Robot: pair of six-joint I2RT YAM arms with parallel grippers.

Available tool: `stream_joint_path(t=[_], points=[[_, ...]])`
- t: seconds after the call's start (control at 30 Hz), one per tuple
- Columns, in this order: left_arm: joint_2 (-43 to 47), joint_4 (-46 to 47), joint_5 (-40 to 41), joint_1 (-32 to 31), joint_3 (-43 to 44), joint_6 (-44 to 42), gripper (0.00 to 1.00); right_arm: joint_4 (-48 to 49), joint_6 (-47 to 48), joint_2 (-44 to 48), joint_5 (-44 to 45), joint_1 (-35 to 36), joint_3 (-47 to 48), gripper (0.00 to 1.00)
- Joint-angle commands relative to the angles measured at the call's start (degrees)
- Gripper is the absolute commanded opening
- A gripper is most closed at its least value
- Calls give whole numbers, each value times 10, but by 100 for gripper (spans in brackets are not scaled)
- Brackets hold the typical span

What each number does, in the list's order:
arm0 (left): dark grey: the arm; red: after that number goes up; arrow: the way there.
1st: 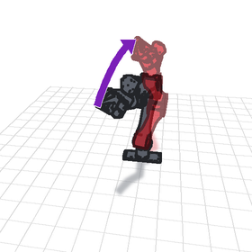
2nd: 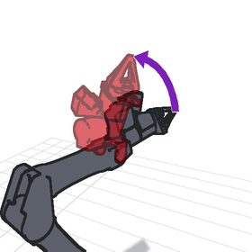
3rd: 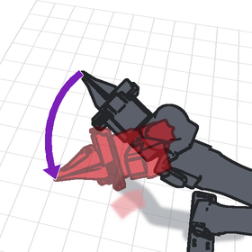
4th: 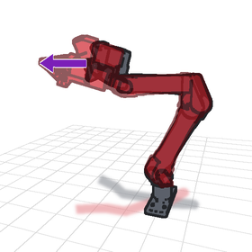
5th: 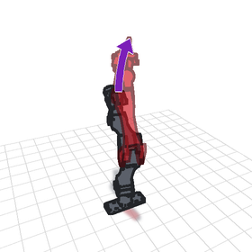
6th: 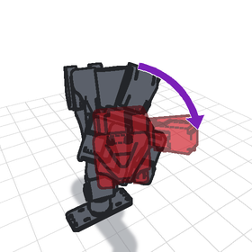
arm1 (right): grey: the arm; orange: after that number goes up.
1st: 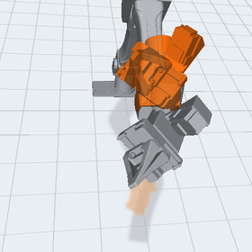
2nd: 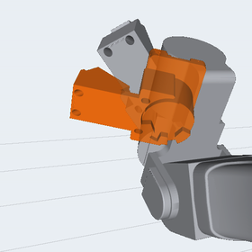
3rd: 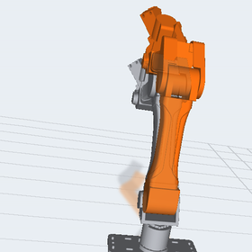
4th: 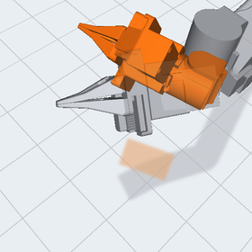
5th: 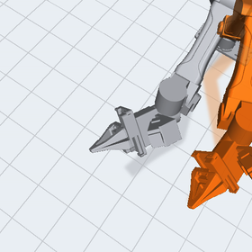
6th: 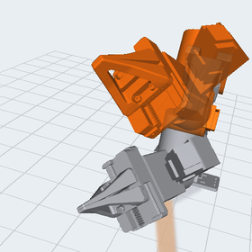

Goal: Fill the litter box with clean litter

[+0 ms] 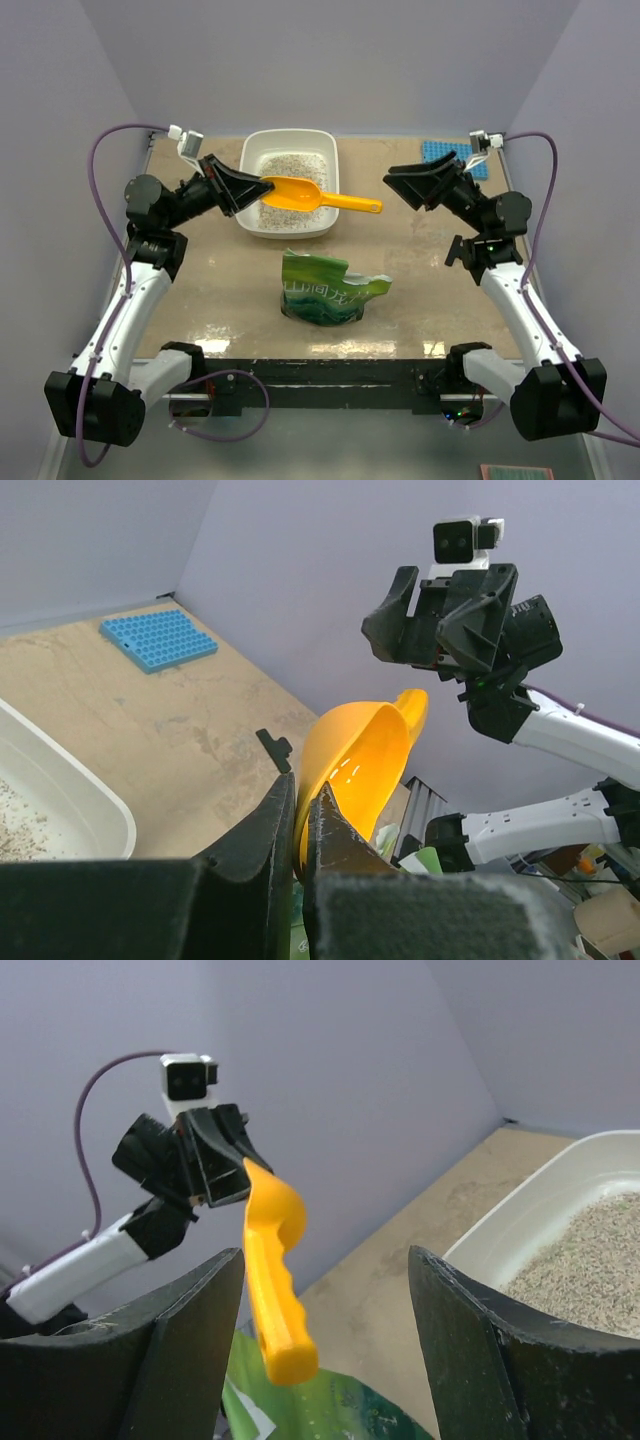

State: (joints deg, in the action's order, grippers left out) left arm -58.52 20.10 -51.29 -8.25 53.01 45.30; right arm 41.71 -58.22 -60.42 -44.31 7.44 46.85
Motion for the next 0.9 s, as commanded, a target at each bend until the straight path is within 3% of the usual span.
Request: stream_joint_path(t=[0.0,0.3,0.53,0.87], points=[[0,85,-26,9,1,43,0,48,11,43,-89,0,11,70],[-5,114,-31,9,-15,70,0,35,33,39,-133,11,-3,70],[-10,151,-36,9,-19,95,0,-41,103,11,-108,95,39,71],[-8,156,-42,8,-20,97,0,-35,99,0,-98,112,51,66]])
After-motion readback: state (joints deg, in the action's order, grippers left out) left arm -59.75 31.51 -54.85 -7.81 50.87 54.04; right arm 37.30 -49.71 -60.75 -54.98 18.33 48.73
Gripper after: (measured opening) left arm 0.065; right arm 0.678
